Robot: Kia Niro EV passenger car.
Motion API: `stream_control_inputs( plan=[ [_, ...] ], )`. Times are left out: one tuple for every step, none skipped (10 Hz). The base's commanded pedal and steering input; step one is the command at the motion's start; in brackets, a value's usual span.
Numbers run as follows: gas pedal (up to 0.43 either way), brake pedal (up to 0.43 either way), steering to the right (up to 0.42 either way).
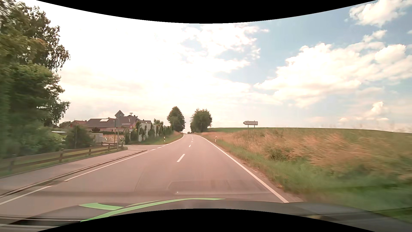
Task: Follow the waypoints while adhering to traffic rules and regulations
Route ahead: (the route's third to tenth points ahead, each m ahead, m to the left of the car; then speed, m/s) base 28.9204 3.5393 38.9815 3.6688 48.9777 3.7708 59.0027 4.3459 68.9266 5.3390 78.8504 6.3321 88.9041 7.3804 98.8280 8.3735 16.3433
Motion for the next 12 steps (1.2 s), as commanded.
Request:
stream_control_inputs(
  plan=[
    [0.469,0.000,-0.013],
    [0.449,0.000,-0.012],
    [0.449,0.000,-0.012],
    [0.441,0.000,-0.011],
    [0.441,0.000,-0.010],
    [0.429,0.000,-0.009],
    [0.409,0.000,-0.009],
    [0.398,0.000,-0.009],
    [0.378,0.000,-0.009],
    [0.350,0.000,-0.009],
    [0.311,0.000,-0.009],
    [0.268,0.000,-0.009]
  ],
)
